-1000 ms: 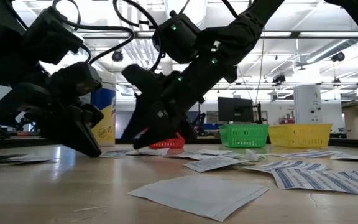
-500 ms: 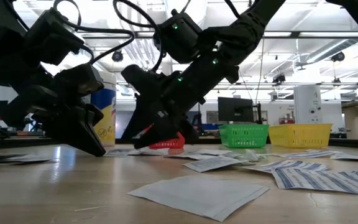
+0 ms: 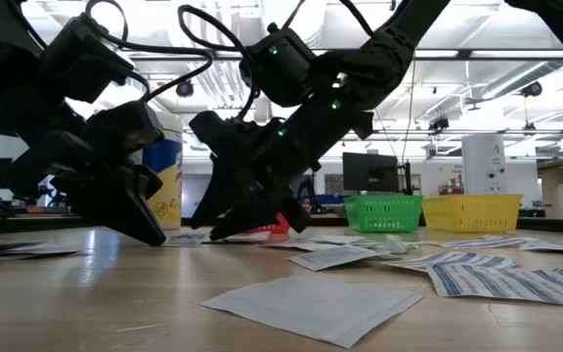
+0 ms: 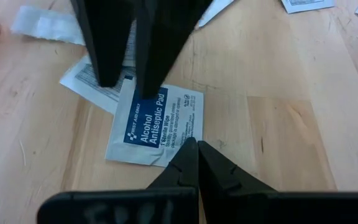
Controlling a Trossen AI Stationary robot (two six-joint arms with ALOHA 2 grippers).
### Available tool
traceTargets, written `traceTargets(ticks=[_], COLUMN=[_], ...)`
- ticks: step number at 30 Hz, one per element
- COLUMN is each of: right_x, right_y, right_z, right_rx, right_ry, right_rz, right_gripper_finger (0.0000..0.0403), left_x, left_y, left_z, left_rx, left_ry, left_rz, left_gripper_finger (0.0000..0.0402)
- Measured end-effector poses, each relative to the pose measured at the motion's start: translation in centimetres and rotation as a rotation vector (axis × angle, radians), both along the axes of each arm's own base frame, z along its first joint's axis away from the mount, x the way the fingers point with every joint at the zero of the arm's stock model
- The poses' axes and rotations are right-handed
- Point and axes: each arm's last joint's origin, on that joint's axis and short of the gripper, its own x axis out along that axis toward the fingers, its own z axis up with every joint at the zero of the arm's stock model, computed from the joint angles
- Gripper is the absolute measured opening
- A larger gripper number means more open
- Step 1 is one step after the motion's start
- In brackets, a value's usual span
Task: Pick & Place First Aid Supplies
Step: Put the alcohol pad in the green bin
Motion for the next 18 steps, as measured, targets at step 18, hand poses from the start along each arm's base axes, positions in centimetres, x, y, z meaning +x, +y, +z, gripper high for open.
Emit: traceTargets(ticks=[18], right_x=[0.19], right_y=[0.42], right_z=[-0.04], right_rx=[0.093], right_ry=[-0.024], right_rz=[0.061], right_gripper_finger=[0.0151], left_x=[0.06], left_y=[0.05], left_z=[0.06], left_rx=[0.016], left_ry=[-0.011], left_rz=[0.011], left_gripper_finger=[0.0000])
